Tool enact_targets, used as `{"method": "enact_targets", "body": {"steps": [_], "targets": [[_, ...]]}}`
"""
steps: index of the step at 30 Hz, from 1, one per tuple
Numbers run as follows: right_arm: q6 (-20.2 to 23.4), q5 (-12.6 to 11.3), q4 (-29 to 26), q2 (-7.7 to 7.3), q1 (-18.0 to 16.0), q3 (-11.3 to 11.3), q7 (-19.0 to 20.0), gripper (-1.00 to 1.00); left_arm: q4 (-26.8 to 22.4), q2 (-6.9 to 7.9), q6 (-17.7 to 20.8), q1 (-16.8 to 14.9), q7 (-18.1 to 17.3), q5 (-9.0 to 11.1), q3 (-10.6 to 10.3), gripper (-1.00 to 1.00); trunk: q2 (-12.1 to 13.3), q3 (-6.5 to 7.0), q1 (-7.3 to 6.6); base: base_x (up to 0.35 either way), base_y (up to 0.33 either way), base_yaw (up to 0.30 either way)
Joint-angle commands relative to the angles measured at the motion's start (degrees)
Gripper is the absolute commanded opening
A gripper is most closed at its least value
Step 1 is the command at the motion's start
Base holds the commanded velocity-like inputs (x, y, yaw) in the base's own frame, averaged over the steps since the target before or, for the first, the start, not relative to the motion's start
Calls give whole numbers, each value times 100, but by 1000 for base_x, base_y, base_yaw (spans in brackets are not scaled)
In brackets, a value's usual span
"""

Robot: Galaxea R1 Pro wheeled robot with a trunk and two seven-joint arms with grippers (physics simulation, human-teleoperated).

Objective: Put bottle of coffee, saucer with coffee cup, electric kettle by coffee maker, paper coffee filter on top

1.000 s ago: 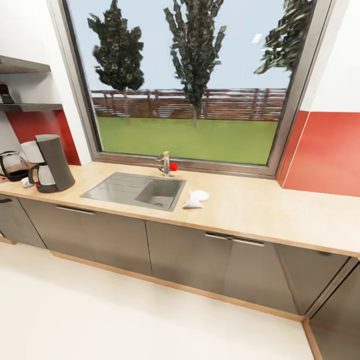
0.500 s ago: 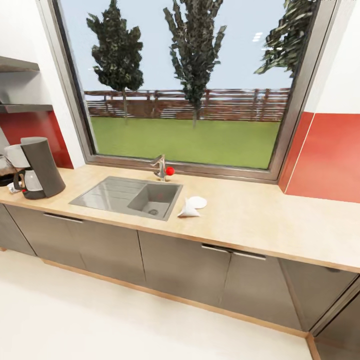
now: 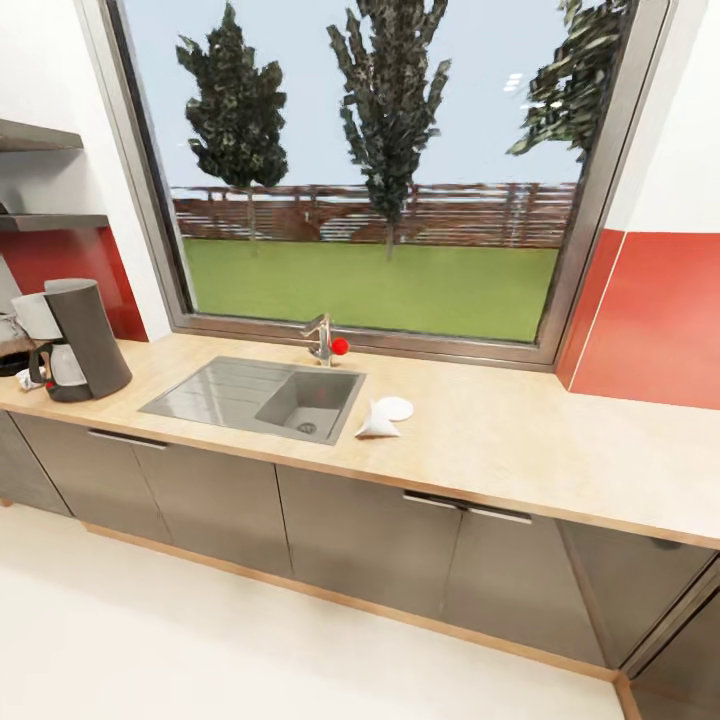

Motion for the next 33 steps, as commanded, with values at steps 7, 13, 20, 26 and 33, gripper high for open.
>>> {"method": "enact_targets", "body": {"steps": [7, 13, 20, 26, 33], "targets": [[-16, 11, 14, 1, -4, 11, 8, 100, 184, 3, -19, 2, 3, -9, 29, 100, -12, -11, 3, 0, 0, 0], [-14, 4, 16, 1, -4, 4, 6, 100, 171, 23, -50, -8, -21, -12, 28, 100, -12, -11, 3, 0, 0, -35], [-20, 7, 431, -14, -4, -28, -9, 100, -1270, 968, -83, -153, -1017, 34, 82, 100, -12, 4, 3, 0, 0, -283], [-18, 12, 549, -25, -4, -32, -22, 100, -2614, 1158, -23, -694, -2696, 91, 104, 100, -12, 22, 3, 0, 0, -292], [-14, 12, 553, -25, -4, -24, -23, 100, -2714, 1438, 863, -1805, -4302, 428, 116, 100, -12, 25, 3, 0, 0, -247]]}}
